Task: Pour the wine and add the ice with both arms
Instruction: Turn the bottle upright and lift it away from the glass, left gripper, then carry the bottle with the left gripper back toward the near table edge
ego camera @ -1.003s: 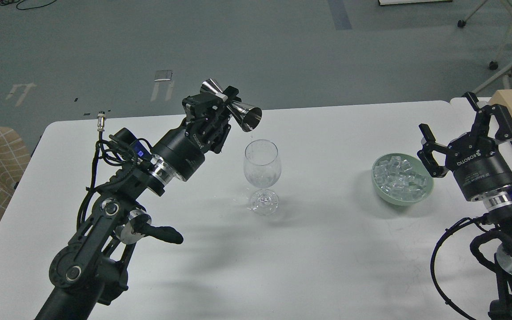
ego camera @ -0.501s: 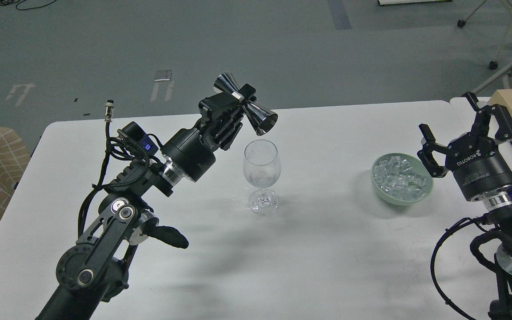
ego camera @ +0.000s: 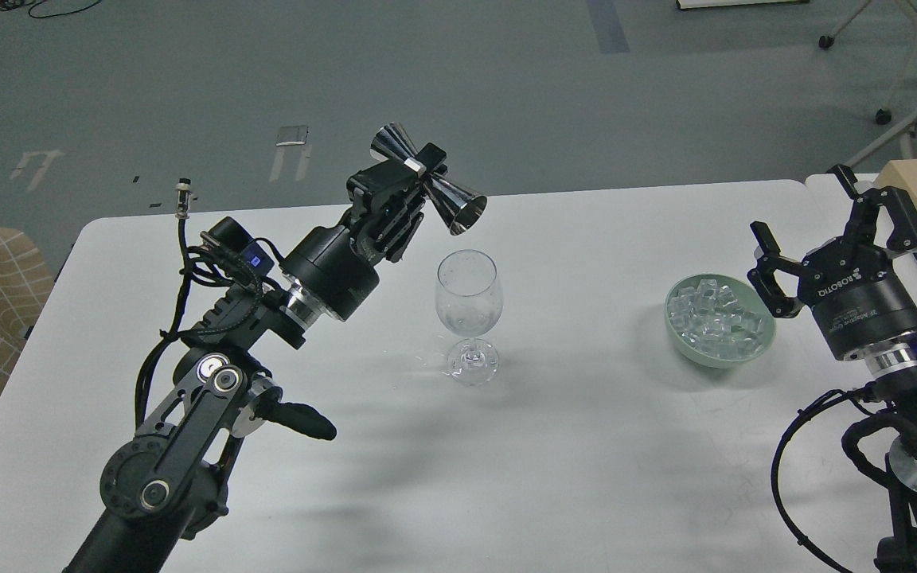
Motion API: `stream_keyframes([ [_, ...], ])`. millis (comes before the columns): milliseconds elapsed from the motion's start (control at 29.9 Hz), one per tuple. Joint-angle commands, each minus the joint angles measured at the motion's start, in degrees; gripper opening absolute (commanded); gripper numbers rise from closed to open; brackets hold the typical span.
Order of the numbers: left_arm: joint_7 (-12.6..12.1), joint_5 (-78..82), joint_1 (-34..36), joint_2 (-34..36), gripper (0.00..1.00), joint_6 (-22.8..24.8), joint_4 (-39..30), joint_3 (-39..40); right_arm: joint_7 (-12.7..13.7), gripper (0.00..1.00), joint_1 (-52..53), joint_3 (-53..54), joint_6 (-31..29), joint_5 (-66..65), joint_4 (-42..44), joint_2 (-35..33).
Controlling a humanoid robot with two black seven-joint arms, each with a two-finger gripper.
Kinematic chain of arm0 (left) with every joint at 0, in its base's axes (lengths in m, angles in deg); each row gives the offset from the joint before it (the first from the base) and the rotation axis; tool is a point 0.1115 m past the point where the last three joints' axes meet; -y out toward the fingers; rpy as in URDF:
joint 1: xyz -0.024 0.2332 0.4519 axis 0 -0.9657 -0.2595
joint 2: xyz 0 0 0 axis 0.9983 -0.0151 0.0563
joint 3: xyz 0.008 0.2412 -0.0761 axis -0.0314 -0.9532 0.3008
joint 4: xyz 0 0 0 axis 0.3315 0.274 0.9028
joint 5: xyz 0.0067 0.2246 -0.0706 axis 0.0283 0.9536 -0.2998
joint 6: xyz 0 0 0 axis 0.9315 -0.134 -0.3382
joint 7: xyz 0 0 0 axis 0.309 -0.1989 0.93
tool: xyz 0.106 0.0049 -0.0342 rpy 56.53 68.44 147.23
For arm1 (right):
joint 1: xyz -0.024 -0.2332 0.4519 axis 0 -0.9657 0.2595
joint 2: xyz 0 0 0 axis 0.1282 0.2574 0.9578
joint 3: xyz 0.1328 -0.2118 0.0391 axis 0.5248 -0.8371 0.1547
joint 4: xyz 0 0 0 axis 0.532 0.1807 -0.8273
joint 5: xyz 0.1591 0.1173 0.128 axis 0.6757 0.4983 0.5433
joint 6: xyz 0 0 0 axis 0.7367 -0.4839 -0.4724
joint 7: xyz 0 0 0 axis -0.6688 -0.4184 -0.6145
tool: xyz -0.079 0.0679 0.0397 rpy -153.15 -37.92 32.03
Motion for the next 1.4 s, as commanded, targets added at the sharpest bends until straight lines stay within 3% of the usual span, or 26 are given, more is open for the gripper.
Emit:
stream_keyframes([
  [0, -8.17, -12.07, 0.27, -0.12, 0.1, -5.58, -0.39, 0.1, 0.0, 1.0, 0.17, 0.0, 0.0, 0.0, 0.22, 0.0],
  [267, -12.76, -19.75, 0.71, -0.2, 0.08, -9.46, -1.8, 3.69, 0.0, 1.0, 0.35, 0.0, 0.0, -0.09, 0.31, 0.0],
  [401, -17.5, -29.15, 0.71, -0.38, 0.07, -17.26, -2.42, 6.95, 0.0, 1.0, 0.44, 0.0, 0.0, -0.09, 0.49, 0.0],
  [635, -19.0, -30.05, 0.01, -0.29, 0.07, -27.12, -4.52, 10.03, 0.0, 1.0, 0.44, 0.0, 0.0, -0.09, 0.49, 0.0],
  [769, -22.78, -30.05, 0.01, -0.47, 0.07, -35.55, -5.66, 10.29, 0.0, 1.0, 0.44, 0.0, 0.0, -0.09, 0.57, 0.0],
  [969, -25.33, -30.05, -0.26, -1.17, 0.06, -44.07, -8.48, 10.55, 0.0, 1.0, 0.44, 0.0, 0.0, -0.09, 0.57, 0.0],
  [1103, -26.39, -30.83, -0.26, -2.4, 0.05, -44.5, -8.66, 11.08, 0.0, 1.0, 0.44, 0.0, 0.0, -0.09, 0.66, 0.0],
  [1370, -25.95, -36.72, -0.26, -4.6, 0.05, -44.5, -8.92, 15.82, 0.0, 1.0, 0.26, -0.09, 0.0, -0.09, 0.84, 0.0],
])
